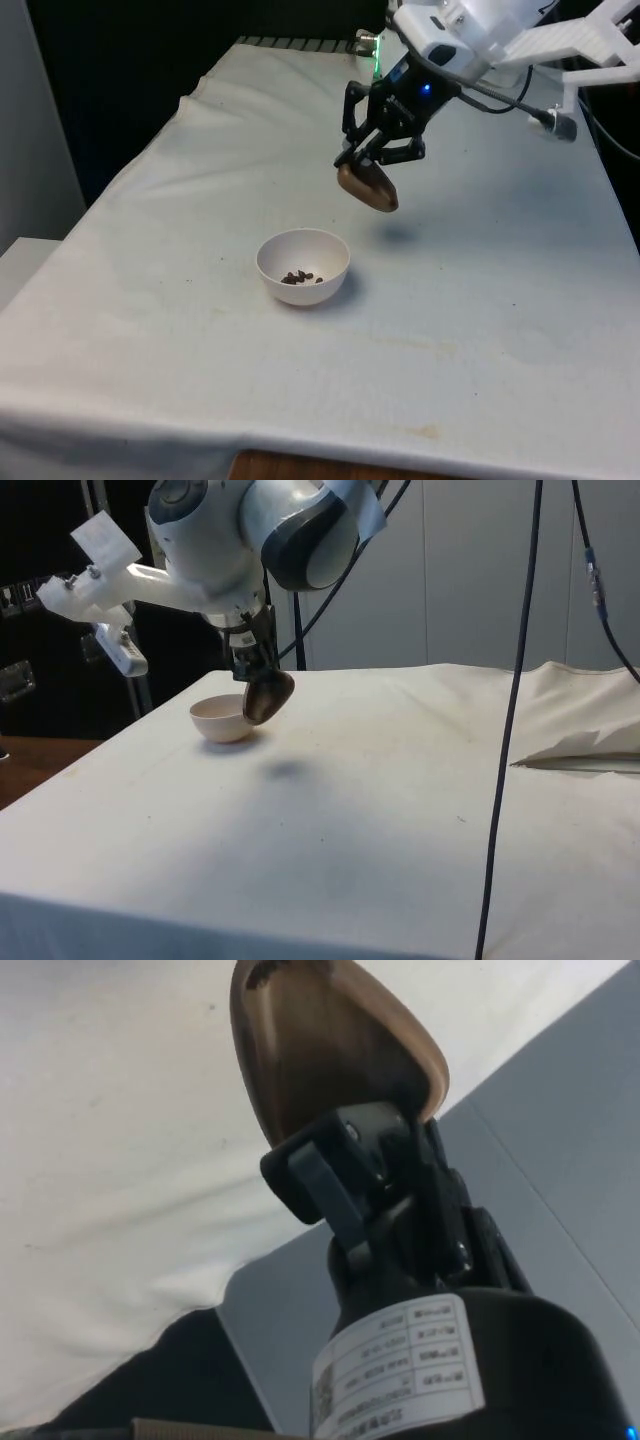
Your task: Pour the coffee beans from the cup into the bowl.
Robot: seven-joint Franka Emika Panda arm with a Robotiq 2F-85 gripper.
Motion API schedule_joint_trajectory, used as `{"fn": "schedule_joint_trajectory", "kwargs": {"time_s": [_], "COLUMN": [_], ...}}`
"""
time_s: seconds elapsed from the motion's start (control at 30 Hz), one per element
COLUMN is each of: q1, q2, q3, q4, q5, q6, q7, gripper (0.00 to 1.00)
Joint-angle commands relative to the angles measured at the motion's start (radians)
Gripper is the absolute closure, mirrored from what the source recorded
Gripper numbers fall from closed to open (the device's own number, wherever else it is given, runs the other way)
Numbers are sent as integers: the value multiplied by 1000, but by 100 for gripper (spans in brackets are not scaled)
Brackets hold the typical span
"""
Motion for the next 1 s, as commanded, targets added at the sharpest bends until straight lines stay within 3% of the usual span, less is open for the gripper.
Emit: {"fn": "schedule_joint_trajectory", "kwargs": {"time_s": [0.0,0.03,0.07,0.27,0.3,0.33,0.57,0.6,0.63,0.87,0.9,0.93,0.97], "q1": [-10,0,-10,-9,0,-9,-9,0,-9,-9,0,-9,-9], "q2": [-6,0,-6,0,0,0,7,7,8,12,9,12,13], "q3": [6,0,6,-1,-7,-1,-8,-14,-9,-17,-24,-18,-19], "q4": [-11,0,-11,-12,-6,-12,-14,-9,-15,-22,-20,-23,-24], "q5": [17,0,17,64,49,64,105,92,110,145,133,150,153], "q6": [24,0,24,56,35,56,99,78,105,153,135,158,164], "q7": [-22,0,-22,-85,-67,-85,-136,-121,-142,-185,-171,-190,-195], "gripper": [100,100,100,100,100,100,100,100,100,100,100,100,100]}}
